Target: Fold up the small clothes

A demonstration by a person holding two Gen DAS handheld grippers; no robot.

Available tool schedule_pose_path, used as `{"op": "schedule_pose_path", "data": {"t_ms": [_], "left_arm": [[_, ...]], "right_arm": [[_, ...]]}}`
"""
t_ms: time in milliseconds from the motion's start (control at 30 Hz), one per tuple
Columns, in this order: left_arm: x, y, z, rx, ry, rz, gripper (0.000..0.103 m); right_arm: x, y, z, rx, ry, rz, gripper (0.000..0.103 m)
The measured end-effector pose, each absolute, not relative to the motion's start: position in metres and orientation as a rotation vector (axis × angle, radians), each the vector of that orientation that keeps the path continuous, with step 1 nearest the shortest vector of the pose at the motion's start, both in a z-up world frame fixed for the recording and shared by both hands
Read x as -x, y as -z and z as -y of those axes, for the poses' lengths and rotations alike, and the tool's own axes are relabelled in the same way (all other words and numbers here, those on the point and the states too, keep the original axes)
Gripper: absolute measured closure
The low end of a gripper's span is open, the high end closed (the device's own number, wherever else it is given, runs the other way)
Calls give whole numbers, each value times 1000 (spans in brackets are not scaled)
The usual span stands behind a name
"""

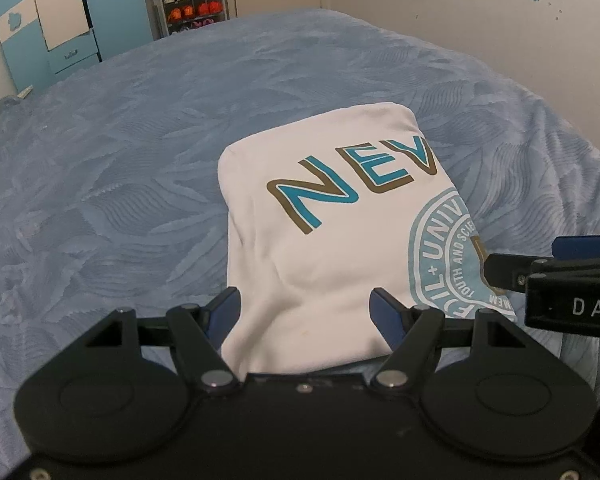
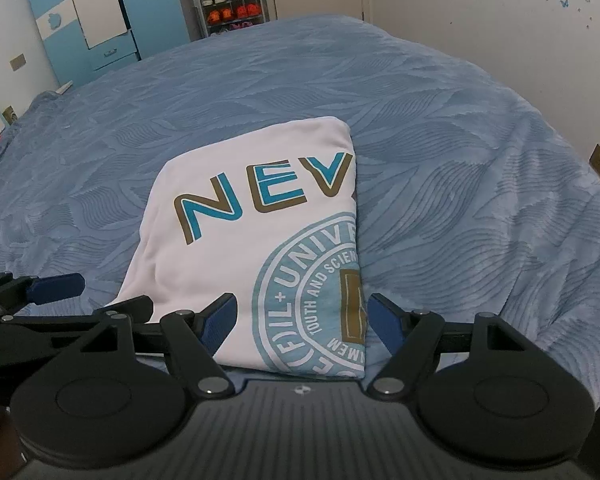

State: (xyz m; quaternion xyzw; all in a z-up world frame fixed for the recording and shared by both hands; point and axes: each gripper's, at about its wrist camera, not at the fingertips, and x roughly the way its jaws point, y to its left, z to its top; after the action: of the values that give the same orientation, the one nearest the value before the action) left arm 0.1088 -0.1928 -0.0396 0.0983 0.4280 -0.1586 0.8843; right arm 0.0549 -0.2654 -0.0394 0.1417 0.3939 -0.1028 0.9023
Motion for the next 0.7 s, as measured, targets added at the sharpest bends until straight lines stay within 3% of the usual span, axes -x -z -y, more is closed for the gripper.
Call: {"op": "schedule_pose_path", "data": {"t_ms": [700], "left_arm": [[-112,39,193,-196,308,-905,30]], "right_arm": [[-55,41,265,-289,207,-822,16]]}}
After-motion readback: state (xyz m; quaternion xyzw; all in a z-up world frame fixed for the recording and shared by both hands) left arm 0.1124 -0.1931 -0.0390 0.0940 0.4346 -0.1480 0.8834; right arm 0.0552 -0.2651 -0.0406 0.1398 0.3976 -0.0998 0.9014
